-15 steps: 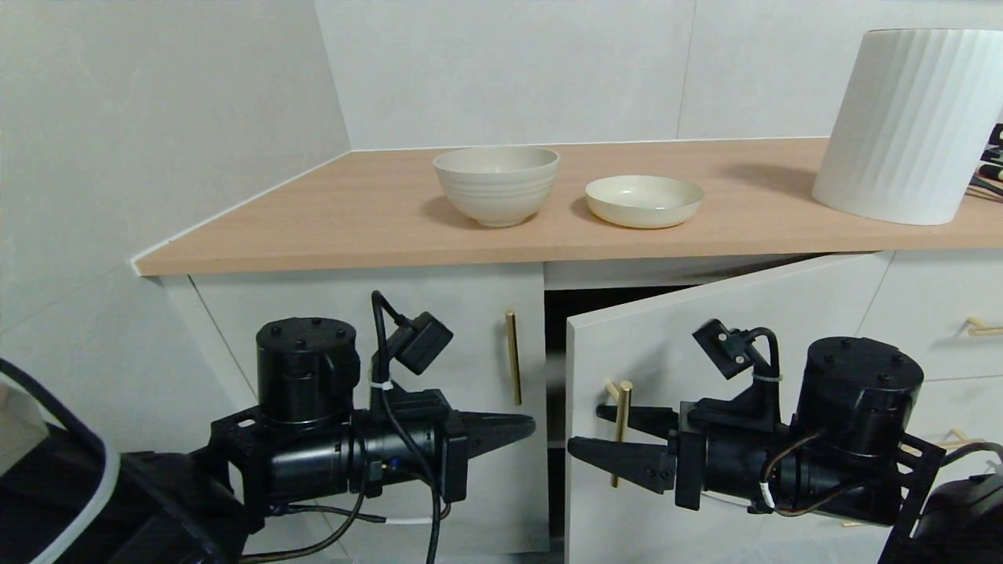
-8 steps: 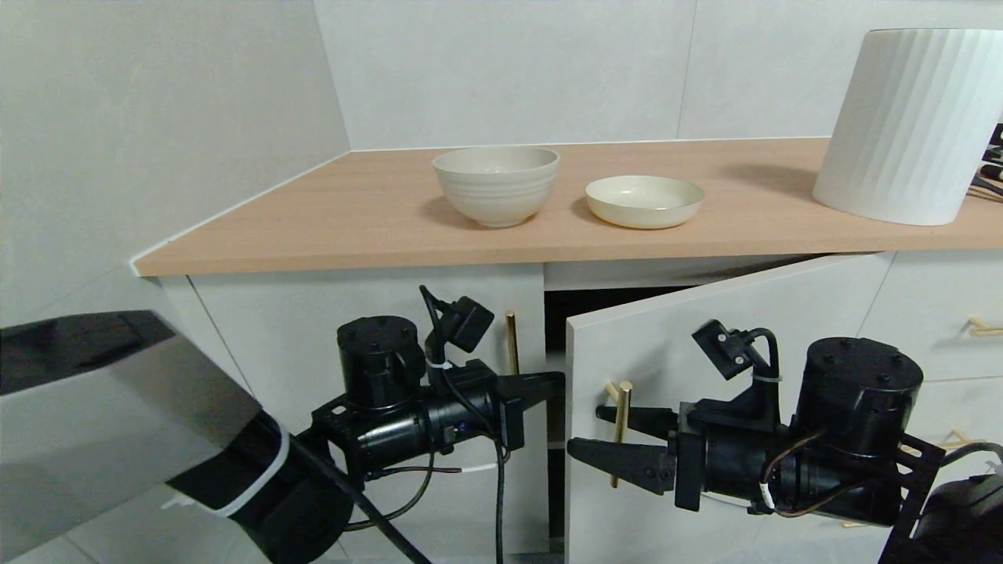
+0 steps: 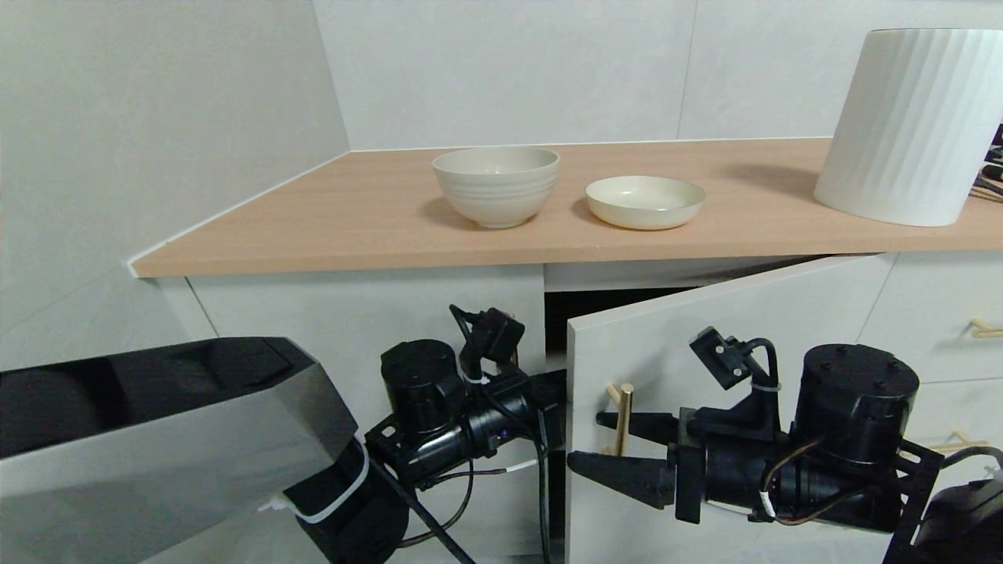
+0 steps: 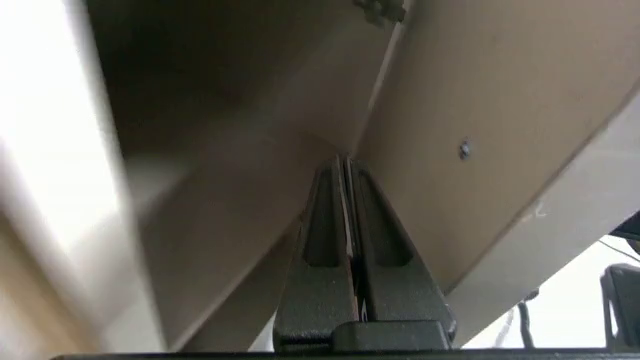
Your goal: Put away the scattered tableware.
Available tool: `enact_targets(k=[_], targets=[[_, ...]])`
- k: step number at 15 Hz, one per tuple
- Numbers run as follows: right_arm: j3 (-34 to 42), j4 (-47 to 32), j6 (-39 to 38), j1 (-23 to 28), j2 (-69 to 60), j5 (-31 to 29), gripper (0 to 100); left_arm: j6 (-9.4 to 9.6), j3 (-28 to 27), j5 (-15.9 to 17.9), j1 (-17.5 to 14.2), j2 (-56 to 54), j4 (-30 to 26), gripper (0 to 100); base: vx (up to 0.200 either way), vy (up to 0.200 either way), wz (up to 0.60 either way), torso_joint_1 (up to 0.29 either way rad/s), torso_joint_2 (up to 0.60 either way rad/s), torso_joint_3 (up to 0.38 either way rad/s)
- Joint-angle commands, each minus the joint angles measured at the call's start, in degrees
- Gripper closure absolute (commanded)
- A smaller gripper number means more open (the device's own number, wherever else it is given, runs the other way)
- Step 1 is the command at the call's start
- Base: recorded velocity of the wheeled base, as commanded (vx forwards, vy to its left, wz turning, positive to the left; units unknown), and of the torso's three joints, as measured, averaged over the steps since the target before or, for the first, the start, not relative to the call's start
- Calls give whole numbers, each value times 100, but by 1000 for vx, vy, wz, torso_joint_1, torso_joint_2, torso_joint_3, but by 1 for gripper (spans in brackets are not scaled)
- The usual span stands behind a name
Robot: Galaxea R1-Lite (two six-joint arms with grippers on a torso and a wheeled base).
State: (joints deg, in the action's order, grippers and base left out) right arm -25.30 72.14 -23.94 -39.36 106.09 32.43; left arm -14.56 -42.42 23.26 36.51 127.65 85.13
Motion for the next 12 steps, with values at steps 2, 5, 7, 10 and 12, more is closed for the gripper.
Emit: enact_targets(k=[2, 5, 7, 10, 12], targets=[[113, 1, 250, 43, 34, -79, 0, -3, -20, -23, 67, 146, 162, 100, 0, 0, 0, 0, 0, 0], [183, 1, 276, 96, -10, -105, 0, -12, -20, -23, 75, 164, 171, 100, 0, 0, 0, 0, 0, 0], [236, -25, 601, 263, -36, -202, 0, -12, -20, -23, 84, 155, 171, 100, 0, 0, 0, 0, 0, 0], [271, -51, 970, 342, -80, -606, 0, -12, -12, -32, 84, 129, 136, 100, 0, 0, 0, 0, 0, 0], [376, -192, 1023, 342, -353, -878, 0, -12, 6, -32, 119, 102, 92, 100, 0, 0, 0, 0, 0, 0]])
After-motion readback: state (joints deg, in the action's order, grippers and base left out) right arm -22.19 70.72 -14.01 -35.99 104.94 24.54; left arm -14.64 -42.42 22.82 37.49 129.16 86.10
